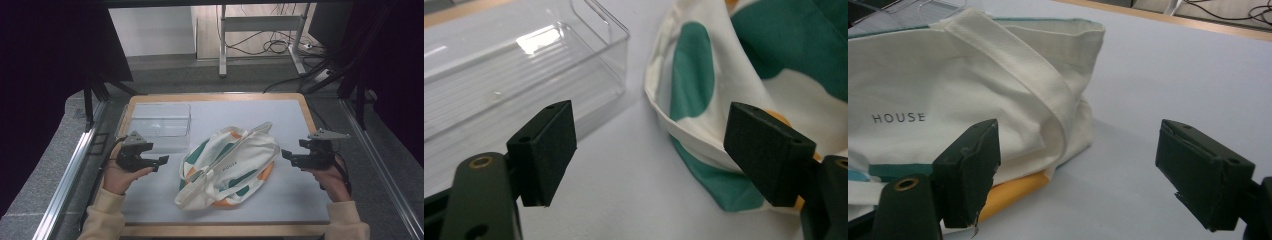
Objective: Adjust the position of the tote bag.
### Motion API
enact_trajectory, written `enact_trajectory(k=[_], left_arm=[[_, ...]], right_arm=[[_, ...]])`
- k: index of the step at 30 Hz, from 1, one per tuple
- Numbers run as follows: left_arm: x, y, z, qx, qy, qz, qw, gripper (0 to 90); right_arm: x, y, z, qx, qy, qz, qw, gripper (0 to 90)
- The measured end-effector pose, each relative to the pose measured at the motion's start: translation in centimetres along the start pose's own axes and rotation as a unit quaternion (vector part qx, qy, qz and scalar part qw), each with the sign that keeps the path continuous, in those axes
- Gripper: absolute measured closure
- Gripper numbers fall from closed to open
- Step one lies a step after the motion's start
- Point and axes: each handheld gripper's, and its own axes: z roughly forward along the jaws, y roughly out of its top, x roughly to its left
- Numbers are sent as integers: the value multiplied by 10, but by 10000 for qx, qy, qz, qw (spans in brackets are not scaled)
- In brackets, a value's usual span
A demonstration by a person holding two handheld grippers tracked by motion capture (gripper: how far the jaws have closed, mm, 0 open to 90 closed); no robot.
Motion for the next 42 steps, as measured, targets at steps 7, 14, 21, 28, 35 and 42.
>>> enact_trajectory(k=[7,14,21,28,35,42], left_arm=[[-2,-4,0,102,53,119,9999,228],[-8,-5,0,247,11,225,9994,233],[-6,-4,-1,339,5,239,9991,237],[-7,-3,-3,357,33,264,9990,241],[-11,-1,-8,385,38,321,9987,240],[-14,0,-14,395,-269,324,9983,251]], right_arm=[[-3,-1,6,97,-67,60,9999,175],[1,-4,-2,81,-169,84,9998,175],[-2,-5,0,65,-240,123,9996,182],[-1,-7,1,148,-230,16,9996,183],[-2,-6,-1,167,-299,48,9994,187],[0,-5,2,214,-339,28,9992,196]])
